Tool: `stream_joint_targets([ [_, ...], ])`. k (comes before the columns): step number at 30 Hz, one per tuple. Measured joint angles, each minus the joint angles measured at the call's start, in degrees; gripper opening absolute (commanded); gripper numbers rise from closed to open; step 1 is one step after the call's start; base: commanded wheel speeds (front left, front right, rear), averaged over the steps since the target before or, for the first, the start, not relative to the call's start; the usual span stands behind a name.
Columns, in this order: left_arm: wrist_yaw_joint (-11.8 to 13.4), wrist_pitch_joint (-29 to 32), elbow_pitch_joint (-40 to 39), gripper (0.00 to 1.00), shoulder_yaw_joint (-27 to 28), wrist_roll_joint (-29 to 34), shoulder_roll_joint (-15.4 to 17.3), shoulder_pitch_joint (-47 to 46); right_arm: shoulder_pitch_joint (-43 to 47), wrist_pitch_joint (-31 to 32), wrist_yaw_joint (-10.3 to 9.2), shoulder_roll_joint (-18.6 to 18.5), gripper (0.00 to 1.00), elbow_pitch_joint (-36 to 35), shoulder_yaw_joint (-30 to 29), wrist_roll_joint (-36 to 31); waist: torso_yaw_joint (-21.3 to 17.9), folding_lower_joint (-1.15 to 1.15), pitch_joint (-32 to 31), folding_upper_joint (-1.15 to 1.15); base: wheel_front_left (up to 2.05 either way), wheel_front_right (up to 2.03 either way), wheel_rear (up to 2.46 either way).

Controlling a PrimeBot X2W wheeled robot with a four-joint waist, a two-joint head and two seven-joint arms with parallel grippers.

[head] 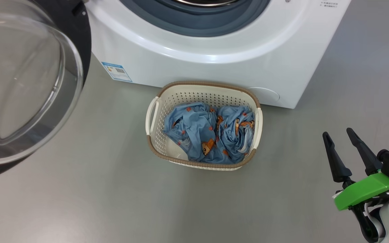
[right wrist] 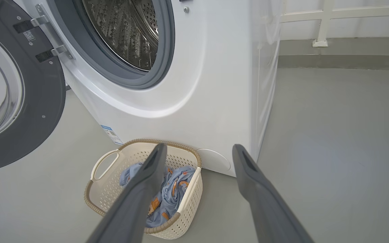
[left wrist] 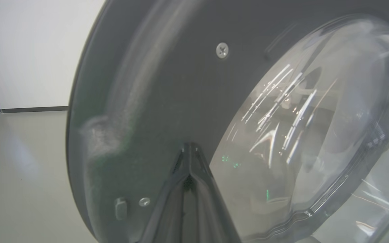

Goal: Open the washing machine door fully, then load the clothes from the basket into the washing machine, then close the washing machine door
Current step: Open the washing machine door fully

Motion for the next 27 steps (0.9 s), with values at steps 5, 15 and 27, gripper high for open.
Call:
stream_joint_targets([
  [5,-0.99,0.0,2.33,0.0,2.1,1.47,0.69,-1.8,-0.86,0.0,0.0,-0.21,1.0,0.19,0.2,0.0,-0.5,0.0,0.87,0.0,0.0,0.0,0.0],
  [15,-3.08,0.0,3.5,0.0,4.32,2.78,-0.04,-2.04,-0.85,0.0,0.0,0.27,1.0,0.87,0.2,0.0,-0.63,0.0,-1.31,0.0,0.0,0.0,0.0],
  [27,-4.49,0.01,-3.45,0.07,5.15,3.08,-6.13,7.98,2.26,0.0,0.0,1.81,1.0,1.12,0.12,0.12,-0.55,0.0,-6.64,0.0,0.0,0.0,0.0],
])
